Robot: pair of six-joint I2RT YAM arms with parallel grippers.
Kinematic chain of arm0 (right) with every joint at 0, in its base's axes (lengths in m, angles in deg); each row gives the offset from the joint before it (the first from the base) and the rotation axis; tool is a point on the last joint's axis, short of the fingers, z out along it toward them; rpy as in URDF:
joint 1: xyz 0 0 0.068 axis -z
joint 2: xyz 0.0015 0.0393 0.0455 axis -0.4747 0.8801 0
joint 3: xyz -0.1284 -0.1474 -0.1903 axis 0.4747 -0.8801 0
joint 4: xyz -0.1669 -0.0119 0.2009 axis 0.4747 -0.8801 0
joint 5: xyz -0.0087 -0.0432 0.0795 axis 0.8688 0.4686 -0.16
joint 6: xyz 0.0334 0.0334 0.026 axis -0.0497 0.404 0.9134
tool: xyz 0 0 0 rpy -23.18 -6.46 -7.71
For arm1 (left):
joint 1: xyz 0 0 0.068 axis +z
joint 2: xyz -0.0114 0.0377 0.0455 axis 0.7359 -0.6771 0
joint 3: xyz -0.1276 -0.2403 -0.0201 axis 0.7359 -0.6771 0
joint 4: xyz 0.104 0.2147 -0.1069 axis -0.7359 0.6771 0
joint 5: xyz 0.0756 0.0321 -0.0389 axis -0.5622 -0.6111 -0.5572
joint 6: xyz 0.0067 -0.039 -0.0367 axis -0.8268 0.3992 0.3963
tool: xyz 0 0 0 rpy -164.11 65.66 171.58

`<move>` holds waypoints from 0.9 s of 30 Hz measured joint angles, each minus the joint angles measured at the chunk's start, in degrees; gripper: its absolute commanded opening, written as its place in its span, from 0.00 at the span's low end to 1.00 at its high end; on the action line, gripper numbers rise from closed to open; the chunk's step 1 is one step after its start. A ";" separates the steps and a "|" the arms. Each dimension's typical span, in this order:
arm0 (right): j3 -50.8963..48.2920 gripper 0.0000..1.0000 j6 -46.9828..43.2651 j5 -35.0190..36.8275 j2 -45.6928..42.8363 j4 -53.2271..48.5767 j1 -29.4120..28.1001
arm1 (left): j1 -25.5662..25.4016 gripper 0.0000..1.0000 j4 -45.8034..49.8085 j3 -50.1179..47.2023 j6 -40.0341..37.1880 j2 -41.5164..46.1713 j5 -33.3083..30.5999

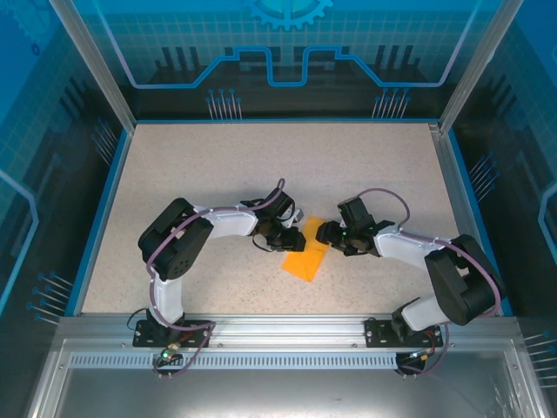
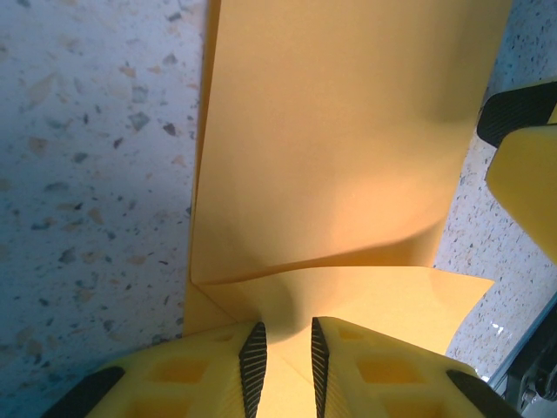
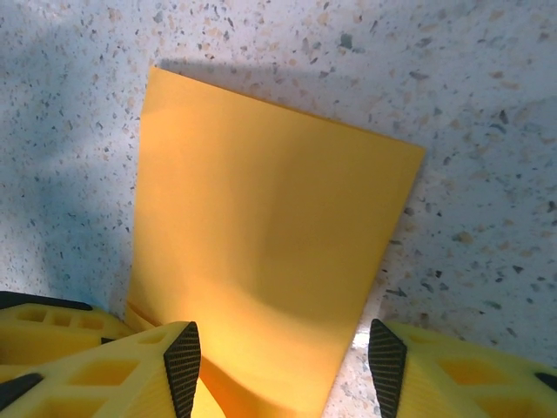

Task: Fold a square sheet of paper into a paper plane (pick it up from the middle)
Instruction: Fold the triangle a second time at the center of the table.

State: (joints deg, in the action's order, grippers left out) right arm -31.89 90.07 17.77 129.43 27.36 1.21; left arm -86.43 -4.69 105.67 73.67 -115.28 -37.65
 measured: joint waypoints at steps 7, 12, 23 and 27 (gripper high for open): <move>-0.24 0.57 1.68 -0.79 1.68 2.12 -0.22 | 0.02 0.27 0.00 0.02 -0.02 -0.04 0.02; -0.24 0.55 2.56 -0.79 1.68 2.38 -0.26 | 0.07 0.27 0.00 0.02 -0.02 -0.07 0.17; -4.02 0.52 3.61 -2.60 -1.70 7.56 -2.12 | 0.20 0.27 -0.07 0.02 -0.02 -0.22 0.59; -6.12 0.52 3.85 -3.23 -3.21 9.62 -2.51 | 0.33 0.27 -0.61 0.02 0.00 -0.44 1.29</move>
State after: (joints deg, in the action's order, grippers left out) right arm -38.01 93.92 14.53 126.22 36.98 -1.31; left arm -86.10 -5.30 105.69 73.67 -115.71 -36.37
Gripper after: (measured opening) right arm 0.523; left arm 0.270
